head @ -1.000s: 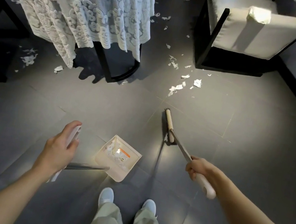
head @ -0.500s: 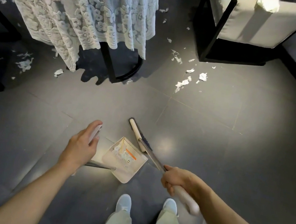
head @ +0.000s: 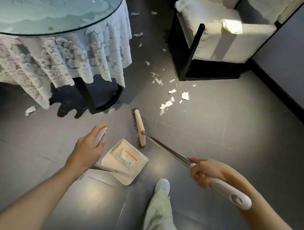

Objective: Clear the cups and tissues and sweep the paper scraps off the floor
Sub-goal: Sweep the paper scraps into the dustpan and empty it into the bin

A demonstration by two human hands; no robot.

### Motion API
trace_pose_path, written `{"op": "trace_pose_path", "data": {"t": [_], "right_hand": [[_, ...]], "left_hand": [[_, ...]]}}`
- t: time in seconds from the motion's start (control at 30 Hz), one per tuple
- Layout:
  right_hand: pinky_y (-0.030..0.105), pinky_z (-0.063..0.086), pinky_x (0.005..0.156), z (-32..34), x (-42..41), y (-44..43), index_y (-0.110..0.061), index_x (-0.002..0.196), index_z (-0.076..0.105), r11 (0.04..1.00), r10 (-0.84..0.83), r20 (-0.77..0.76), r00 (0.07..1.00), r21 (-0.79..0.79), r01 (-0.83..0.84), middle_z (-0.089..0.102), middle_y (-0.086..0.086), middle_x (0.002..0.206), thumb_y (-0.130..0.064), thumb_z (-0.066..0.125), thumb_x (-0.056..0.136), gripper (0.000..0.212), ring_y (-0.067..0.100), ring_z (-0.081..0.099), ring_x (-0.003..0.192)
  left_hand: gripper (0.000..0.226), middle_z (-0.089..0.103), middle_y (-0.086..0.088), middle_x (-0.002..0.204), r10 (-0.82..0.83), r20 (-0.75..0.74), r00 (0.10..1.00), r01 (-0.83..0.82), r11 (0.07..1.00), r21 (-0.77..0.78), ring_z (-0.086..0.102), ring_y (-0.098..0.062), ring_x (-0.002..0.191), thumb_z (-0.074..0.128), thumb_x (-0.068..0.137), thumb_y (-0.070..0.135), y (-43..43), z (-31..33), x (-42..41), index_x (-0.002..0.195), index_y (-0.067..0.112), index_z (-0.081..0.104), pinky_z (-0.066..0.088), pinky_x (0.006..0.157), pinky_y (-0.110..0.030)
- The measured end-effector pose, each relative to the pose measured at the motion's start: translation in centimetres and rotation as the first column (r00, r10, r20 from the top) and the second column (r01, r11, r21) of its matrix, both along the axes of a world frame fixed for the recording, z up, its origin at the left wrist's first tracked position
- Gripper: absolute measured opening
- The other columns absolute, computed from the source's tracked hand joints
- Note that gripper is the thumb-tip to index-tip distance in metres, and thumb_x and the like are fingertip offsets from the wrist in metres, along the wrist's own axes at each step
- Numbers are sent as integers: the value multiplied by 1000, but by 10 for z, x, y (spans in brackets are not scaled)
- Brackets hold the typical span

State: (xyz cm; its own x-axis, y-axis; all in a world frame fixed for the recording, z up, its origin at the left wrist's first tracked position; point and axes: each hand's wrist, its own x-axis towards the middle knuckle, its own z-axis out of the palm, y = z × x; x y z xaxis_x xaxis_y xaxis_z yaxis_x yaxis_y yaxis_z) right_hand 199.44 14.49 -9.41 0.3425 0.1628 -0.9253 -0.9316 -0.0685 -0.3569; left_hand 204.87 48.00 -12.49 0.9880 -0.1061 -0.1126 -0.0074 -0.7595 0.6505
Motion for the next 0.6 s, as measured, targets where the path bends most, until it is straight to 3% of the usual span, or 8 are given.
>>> {"op": "trace_pose_path", "data": {"t": [0.13, 0.23, 0.37, 0.5, 0.6], "right_hand": [[13, 31, 30, -6, 72, -45, -27, 139, 33, 993, -53, 101, 994, -99, 63, 36, 0, 40, 11, 39, 89, 63, 7, 33, 29], [14, 35, 34, -17, 137, -82, -24, 144, 33, 970, -23, 178, 984, -234, 65, 42, 3, 50, 10, 45, 87, 68, 8, 37, 32], [16, 35, 36, -33, 223, -133, -21, 147, 32, 947, 6, 202, 979, -315, 59, 43, 3, 50, 9, 43, 86, 69, 10, 37, 35], [19, 40, 37, -46, 297, -183, -19, 146, 33, 892, 163, 214, 963, -449, -51, 50, 7, 62, 4, 45, 85, 66, 12, 44, 40], [20, 41, 35, -57, 345, -213, -18, 144, 35, 786, 348, 181, 920, -592, -181, 53, 10, 69, 3, 42, 84, 64, 17, 48, 42]], "left_hand": [[39, 57, -5, 119, -1, -3, 1000, 1, 1000, -24, 49, -14, 94, 46, 97, 24, -45, -6, 71, 134, 34, 38, 43, 73, -31], [38, 56, -4, 123, 33, 17, 999, -32, 999, -42, 50, -19, 100, 46, 97, 22, -87, -9, 131, 131, 36, 40, 43, 80, -35], [38, 58, -6, 120, 82, 10, 997, -81, 996, -32, 51, -22, 96, 47, 96, 20, -137, -8, 208, 130, 35, 41, 40, 78, -34], [40, 58, -4, 120, 55, -7, 998, -55, 998, -12, 51, -19, 96, 47, 95, 18, -174, -6, 270, 131, 34, 41, 39, 78, -32], [41, 58, -4, 122, 12, -21, 1000, -11, 1000, 10, 52, -25, 108, 48, 95, 15, -199, -7, 309, 133, 30, 42, 42, 84, -35]]}}
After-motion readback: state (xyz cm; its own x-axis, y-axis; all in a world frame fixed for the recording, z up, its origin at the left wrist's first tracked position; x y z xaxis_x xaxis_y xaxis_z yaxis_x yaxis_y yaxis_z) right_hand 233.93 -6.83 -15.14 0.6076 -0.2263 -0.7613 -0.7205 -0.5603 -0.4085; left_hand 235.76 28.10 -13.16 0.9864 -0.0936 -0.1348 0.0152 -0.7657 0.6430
